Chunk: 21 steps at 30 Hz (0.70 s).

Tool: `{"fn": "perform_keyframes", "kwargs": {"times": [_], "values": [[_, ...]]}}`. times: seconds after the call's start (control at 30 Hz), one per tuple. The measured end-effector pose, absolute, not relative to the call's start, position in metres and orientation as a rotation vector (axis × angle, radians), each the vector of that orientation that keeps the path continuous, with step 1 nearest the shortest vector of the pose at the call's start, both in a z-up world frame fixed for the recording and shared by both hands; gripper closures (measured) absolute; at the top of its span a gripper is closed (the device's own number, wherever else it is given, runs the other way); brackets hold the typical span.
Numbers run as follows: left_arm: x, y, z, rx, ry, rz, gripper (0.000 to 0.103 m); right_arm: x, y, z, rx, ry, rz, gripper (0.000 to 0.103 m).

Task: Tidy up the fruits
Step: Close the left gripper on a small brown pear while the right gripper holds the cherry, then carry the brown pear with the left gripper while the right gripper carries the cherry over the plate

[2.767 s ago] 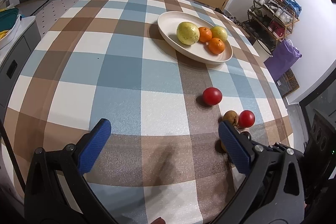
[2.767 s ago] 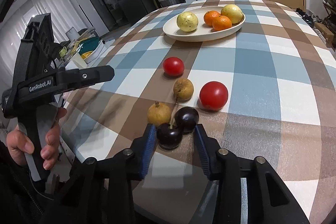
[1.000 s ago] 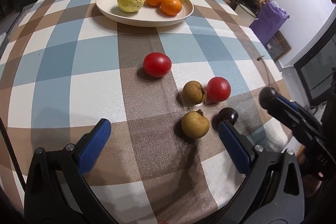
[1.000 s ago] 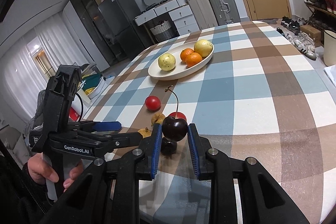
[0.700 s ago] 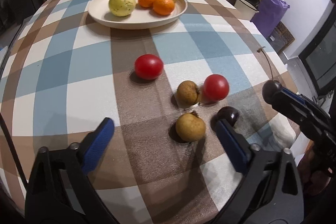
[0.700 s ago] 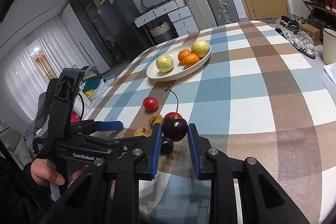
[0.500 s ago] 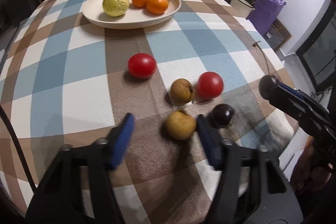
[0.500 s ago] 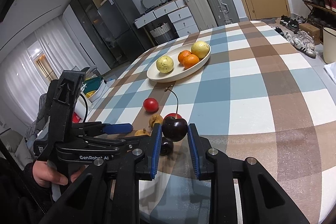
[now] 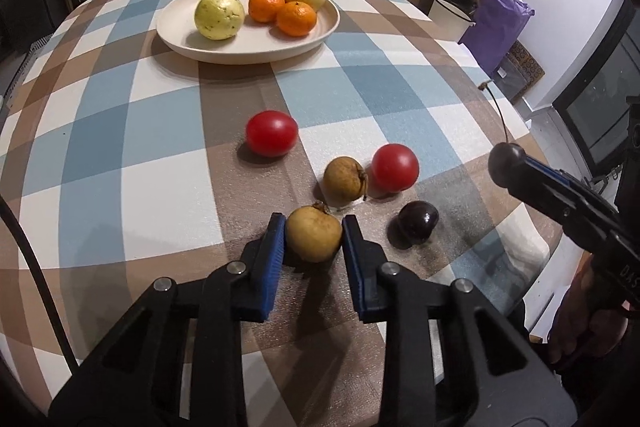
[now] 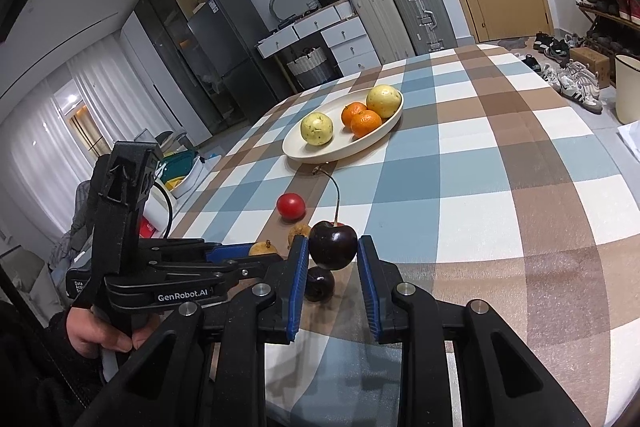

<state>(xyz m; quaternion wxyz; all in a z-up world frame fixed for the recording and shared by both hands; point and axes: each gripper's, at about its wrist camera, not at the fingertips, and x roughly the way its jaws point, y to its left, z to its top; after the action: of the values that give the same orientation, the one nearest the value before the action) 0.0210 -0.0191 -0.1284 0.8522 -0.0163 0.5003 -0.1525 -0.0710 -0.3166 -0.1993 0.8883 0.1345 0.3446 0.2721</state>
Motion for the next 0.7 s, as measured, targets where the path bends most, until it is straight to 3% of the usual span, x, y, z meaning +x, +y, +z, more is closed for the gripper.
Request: {"fn": "perform_keyframes", "kwargs": {"times": [0.7], "values": [[0.062,0.038,-0.068,-0.142,0.942,-0.221,0.077,-0.029,-0.283,-0.148,0.218,0.647,0.653,0.078]]}}
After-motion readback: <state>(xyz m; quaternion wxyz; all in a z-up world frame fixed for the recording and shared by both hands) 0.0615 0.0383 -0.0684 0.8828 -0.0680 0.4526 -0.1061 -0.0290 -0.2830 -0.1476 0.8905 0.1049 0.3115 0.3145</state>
